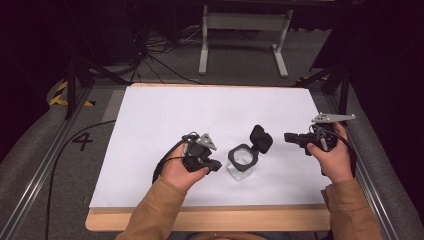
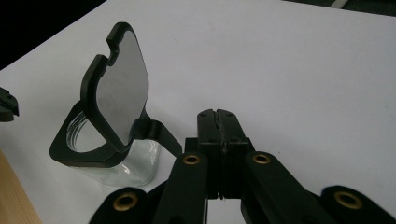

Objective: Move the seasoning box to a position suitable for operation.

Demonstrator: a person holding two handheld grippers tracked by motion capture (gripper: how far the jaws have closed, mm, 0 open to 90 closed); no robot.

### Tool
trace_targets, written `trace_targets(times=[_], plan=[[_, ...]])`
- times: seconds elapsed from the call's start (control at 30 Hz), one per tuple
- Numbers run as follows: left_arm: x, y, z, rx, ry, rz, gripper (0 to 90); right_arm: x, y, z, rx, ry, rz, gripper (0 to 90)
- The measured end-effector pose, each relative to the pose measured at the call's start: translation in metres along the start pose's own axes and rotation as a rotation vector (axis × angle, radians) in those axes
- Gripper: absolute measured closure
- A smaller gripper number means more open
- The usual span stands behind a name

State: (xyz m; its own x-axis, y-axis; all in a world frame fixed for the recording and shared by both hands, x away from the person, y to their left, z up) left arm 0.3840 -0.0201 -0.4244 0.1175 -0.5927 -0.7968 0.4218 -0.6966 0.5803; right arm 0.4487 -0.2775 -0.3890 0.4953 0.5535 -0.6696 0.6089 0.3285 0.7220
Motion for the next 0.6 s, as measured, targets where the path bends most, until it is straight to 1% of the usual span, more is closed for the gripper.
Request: trace_targets(times=[0.03, 0.07, 0.1, 0.13, 0.17, 0.23, 0.27, 0.3, 0.33, 0.37, 0.4, 0.5, 0.53, 0.6], plan=[[0.000, 0.000, 0.000, 0.000, 0.000, 0.000, 86.2, 0.000, 0.000, -0.001, 0.001, -0.001, -0.001, 90.0], [0.007, 0.002, 0.000, 0.003, -0.002, -0.003, 86.4, 0.000, 0.000, -0.001, -0.002, -0.002, 0.003, 90.0], [0.010, 0.003, 0.000, 0.000, -0.001, -0.003, 86.5, 0.001, 0.000, -0.002, -0.006, -0.001, 0.004, 90.0], [0.014, 0.004, 0.000, 0.006, 0.002, 0.000, 86.8, 0.001, -0.001, -0.003, -0.004, 0.003, 0.004, 90.0], [0.017, 0.005, 0.001, -0.001, -0.004, 0.002, 87.0, 0.001, 0.000, -0.004, -0.010, 0.002, 0.006, 90.0], [0.022, 0.007, 0.002, 0.000, -0.014, 0.004, 87.0, 0.002, -0.001, -0.006, -0.015, 0.004, 0.010, 90.0], [0.022, 0.007, 0.002, 0.000, -0.014, 0.004, 86.6, 0.002, -0.001, -0.006, -0.015, 0.004, 0.010, 90.0], [0.025, 0.008, 0.002, 0.001, -0.020, 0.007, 86.6, 0.002, 0.000, -0.007, -0.032, 0.004, 0.024, 90.0], [0.030, 0.010, 0.002, 0.004, -0.031, 0.026, 86.2, 0.001, 0.001, -0.011, -0.046, 0.018, 0.051, 90.0], [0.030, 0.010, 0.002, 0.004, -0.031, 0.026, 86.1, 0.001, 0.001, -0.011, -0.046, 0.018, 0.051, 90.0], [0.035, 0.013, 0.002, -0.009, -0.036, 0.038, 86.2, 0.000, 0.001, -0.011, -0.054, 0.012, 0.066, 90.0], [0.038, 0.014, 0.002, -0.006, -0.041, 0.035, 86.5, -0.002, 0.002, -0.012, -0.056, 0.012, 0.082, 90.0], [0.041, 0.015, 0.002, -0.011, -0.049, 0.041, 86.6, -0.002, 0.002, -0.013, -0.065, 0.008, 0.092, 90.0], [0.045, 0.015, 0.003, -0.018, -0.062, 0.033, 86.8, -0.004, 0.004, -0.015, -0.073, 0.005, 0.117, 90.0]])
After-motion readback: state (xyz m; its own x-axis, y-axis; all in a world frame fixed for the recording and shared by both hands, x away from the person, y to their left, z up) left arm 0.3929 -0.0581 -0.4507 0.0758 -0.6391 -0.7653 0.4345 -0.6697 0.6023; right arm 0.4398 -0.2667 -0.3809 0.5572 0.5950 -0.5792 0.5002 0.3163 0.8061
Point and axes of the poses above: each handheld gripper's, and its own axes: x roughly forward along the jaws, y roughly out of its top, z roughly to its right, the point moved 9 cm from there along x, roughly forward along the jaws, and after that the axes turned 6 degrees about -z, right-handed, at the moved point
